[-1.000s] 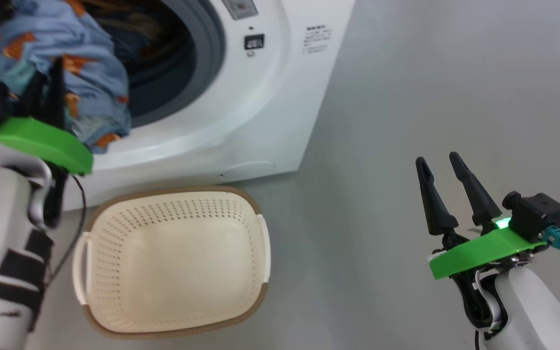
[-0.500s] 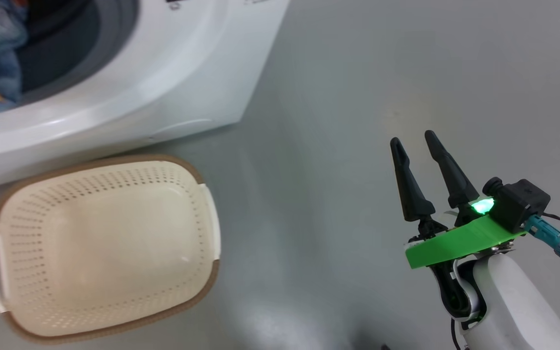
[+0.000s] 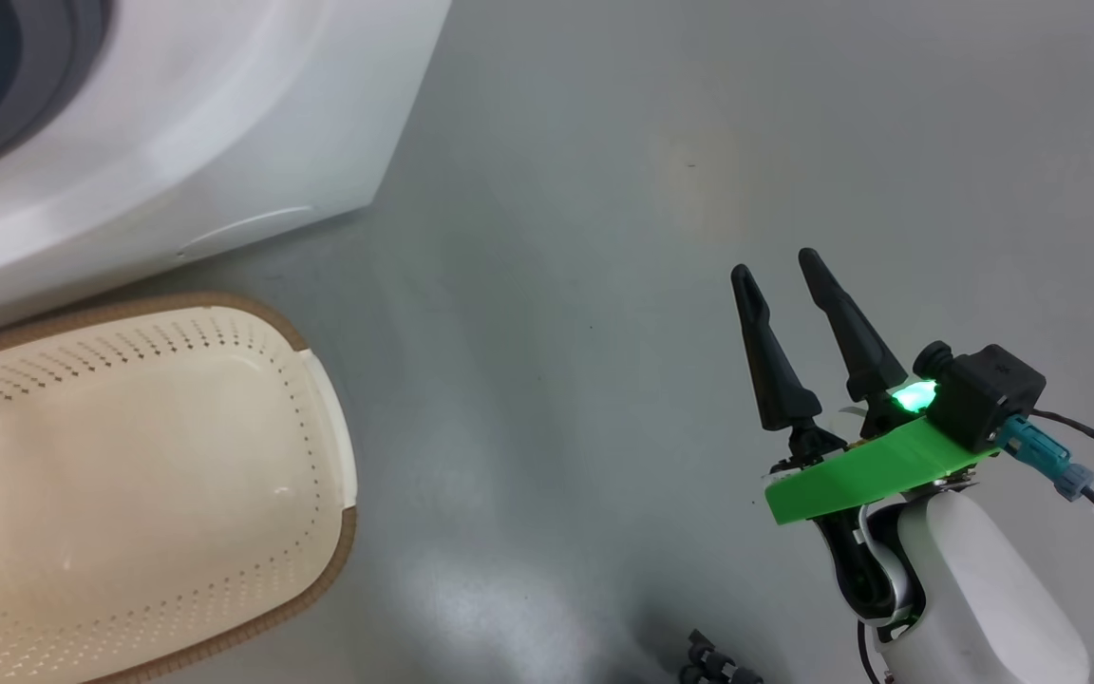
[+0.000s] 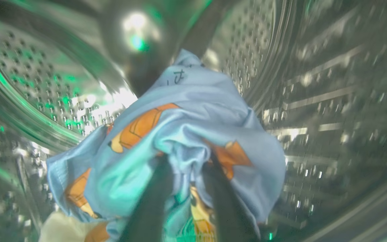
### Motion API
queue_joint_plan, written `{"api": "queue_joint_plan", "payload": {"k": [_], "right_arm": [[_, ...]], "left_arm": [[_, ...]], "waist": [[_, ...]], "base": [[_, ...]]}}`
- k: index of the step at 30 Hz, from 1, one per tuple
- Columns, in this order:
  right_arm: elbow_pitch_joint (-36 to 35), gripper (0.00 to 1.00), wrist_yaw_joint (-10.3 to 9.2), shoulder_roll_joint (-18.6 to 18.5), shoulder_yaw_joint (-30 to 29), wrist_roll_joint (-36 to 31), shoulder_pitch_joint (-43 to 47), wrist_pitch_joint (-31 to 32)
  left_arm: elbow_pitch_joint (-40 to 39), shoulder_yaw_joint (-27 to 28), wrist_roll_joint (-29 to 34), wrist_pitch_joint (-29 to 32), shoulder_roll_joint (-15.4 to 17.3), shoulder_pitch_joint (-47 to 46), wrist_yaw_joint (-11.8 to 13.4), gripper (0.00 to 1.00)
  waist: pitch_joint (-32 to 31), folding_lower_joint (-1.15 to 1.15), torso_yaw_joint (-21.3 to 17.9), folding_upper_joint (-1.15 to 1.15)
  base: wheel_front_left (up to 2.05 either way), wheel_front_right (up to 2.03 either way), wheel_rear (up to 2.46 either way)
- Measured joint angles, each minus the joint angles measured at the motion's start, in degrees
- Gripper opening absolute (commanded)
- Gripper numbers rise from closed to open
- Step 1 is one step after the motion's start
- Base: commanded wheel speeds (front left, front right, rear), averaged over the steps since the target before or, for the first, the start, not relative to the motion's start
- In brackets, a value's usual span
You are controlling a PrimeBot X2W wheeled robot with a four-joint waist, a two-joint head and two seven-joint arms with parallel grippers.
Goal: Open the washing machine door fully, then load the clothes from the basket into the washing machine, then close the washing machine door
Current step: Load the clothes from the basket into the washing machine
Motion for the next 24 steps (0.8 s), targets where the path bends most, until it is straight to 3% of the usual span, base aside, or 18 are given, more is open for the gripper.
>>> {"api": "queue_joint_plan", "payload": {"k": [5, 10, 14, 24], "right_arm": [[0.78, 1.0, 0.0, 0.14, 0.16, 0.01, -0.01, 0.0], [1.35, 1.0, 0.0, 0.2, 0.29, 0.02, -0.02, 0.0], [1.63, 1.0, 0.0, 0.2, 0.25, 0.02, -0.02, 0.0], [1.89, 1.0, 0.0, -0.77, -0.04, 0.02, -0.05, 0.0]], "left_arm": [[7.86, -2.83, 2.14, 7.24, -0.44, -1.05, 1.49, 1.0], [11.95, -3.65, 2.24, 10.24, -1.64, -2.75, 1.62, 1.0], [13.46, -3.91, 2.21, 9.87, -1.93, -2.77, 0.93, 1.0], [13.67, -3.23, -0.02, 1.03, -4.16, 2.33, -1.68, 1.0]], "waist": [[-0.69, 0.0, 0.12, 0.0], [-1.82, -0.01, 0.33, 0.0], [-2.75, -0.01, 0.84, 0.0], [-6.39, -0.01, 3.26, 0.0]], "base": [[0.0, 0.0, 0.0], [0.0, 0.0, 0.0], [0.0, 0.0, 0.0], [0.0, 0.0, 0.0]]}}
